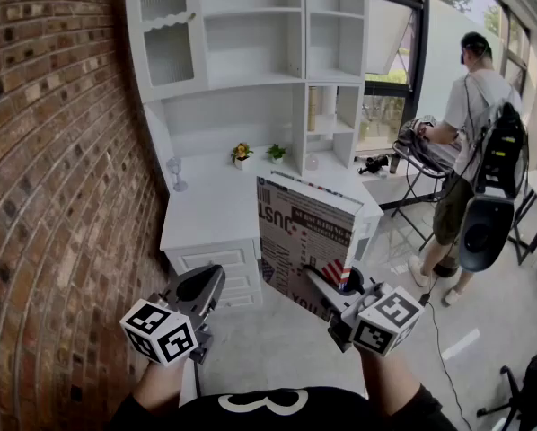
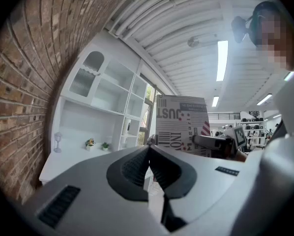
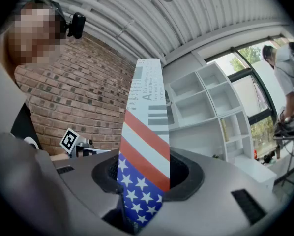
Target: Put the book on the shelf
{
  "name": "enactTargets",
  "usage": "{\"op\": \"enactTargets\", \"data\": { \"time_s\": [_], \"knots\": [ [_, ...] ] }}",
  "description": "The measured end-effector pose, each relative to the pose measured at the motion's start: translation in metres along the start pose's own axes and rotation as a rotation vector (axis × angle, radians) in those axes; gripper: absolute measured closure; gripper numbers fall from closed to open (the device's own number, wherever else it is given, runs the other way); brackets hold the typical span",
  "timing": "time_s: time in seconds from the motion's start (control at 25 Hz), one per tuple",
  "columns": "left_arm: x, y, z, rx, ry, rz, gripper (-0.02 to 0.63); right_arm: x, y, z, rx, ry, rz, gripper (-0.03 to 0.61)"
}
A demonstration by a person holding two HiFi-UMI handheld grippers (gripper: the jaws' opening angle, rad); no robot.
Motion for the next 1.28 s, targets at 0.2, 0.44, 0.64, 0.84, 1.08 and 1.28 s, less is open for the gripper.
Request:
{"op": "enactTargets", "data": {
  "time_s": [0.2,0.44,0.64,0.84,1.08,1.28],
  "knots": [
    [-0.001,0.002,-0.003,-0.002,-0.001,-0.002,0.614,-0.002,0.003,0.002,0.013,0.001,0.032,0.417],
    [-0.002,0.002,-0.004,-0.001,0.006,-0.001,0.614,-0.004,0.001,0.002,0.023,0.007,0.031,0.417],
    [-0.003,0.004,-0.004,-0.007,0.017,-0.01,0.614,-0.005,0.0,0.001,0.031,0.017,0.033,0.417],
    [-0.011,0.004,-0.009,0.01,0.015,-0.006,0.614,-0.006,0.003,0.003,0.053,0.027,0.026,0.417],
    [-0.001,-0.016,-0.007,0.013,0.011,0.015,0.614,0.004,-0.021,0.0,0.075,0.045,0.013,0.417],
    [-0.008,-0.025,-0.005,0.016,-0.02,0.018,0.614,0.019,-0.033,0.01,0.085,0.059,0.02,0.417]
  ]
}}
Point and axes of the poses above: the fingertips, and each gripper's own axes: z forward along the fingers, x to its right, y out of its underside, the point moved 7 cm from there along -z, backward along the fingers, and after that the axes turned 1 degree about x, right-handed, at the moved point
